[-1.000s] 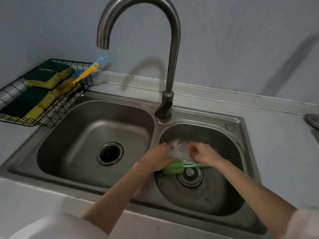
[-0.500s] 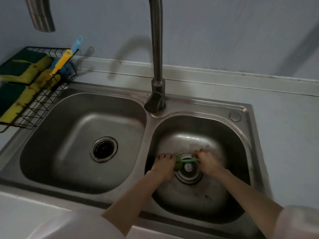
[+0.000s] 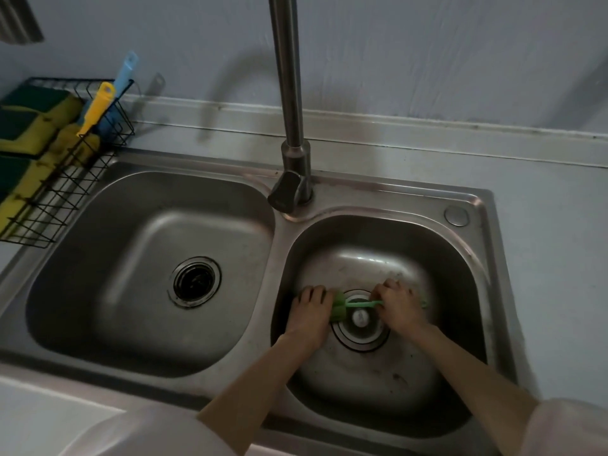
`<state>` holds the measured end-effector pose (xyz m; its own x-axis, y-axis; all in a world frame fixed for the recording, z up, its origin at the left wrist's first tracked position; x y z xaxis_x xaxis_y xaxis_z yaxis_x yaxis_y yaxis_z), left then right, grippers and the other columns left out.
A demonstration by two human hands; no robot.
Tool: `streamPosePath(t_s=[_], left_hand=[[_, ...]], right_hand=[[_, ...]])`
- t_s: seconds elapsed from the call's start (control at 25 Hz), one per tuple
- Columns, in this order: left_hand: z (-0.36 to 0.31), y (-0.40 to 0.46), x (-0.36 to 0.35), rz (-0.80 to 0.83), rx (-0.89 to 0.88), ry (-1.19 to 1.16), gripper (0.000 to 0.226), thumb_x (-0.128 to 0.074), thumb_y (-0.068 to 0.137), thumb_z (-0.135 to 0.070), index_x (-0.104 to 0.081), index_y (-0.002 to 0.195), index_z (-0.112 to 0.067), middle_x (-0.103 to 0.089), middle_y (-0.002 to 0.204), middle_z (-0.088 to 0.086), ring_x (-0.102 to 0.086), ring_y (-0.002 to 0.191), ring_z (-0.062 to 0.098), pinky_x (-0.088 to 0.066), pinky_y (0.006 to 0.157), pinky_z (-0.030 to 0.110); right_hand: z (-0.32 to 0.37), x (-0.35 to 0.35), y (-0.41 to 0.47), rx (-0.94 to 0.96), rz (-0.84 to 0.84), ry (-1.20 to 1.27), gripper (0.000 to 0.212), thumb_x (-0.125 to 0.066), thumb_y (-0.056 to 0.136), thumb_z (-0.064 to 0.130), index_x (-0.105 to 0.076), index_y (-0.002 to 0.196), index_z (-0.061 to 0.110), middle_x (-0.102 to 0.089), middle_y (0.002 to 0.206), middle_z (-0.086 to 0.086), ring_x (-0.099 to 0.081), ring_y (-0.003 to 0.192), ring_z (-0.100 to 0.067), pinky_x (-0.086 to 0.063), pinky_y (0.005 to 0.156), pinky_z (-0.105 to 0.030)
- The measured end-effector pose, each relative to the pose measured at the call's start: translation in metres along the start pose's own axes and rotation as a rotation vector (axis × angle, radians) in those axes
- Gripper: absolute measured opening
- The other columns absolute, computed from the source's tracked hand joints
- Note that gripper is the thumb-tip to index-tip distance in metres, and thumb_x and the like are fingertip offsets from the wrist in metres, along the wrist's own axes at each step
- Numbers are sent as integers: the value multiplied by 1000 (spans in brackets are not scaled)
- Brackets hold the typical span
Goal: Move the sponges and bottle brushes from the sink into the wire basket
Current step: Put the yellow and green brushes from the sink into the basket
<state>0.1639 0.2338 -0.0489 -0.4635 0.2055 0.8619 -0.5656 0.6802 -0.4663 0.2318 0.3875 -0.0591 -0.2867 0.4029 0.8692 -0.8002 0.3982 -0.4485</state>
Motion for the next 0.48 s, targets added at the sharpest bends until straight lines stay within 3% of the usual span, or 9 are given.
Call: streamPosePath(t_s=[0.28,0.48], left_hand=[[-5,-12,13,-6,49,-87,49,-53,87,-21,-32,130,-11,-36,136,14,-34,125,32,-42,94,44],[-7,-28,51,-129,-16,-209,47,-58,84,-25,-39,125,-14,-42,130,9,-37,122,28,-43,94,42]], right_hand=[[0,28,-14,167,-144,20,24,-50,88,21,-58,111,21,-51,124,-1,-40,125,-21,-22,108,-34],[-3,56,-34,238,-282,49,21,-51,88,20,-58,109,19,-56,116,0,-47,115,-19,-26,105,-31]])
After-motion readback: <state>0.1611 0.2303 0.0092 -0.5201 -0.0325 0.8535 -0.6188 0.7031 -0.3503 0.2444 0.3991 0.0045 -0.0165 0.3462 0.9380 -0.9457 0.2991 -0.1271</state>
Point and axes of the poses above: each hand's wrist, its own y-axis towards the middle knuckle, its own x-axis out of the back of the hand, z = x × y, the point moved 1 cm from there along y, towards the middle knuckle
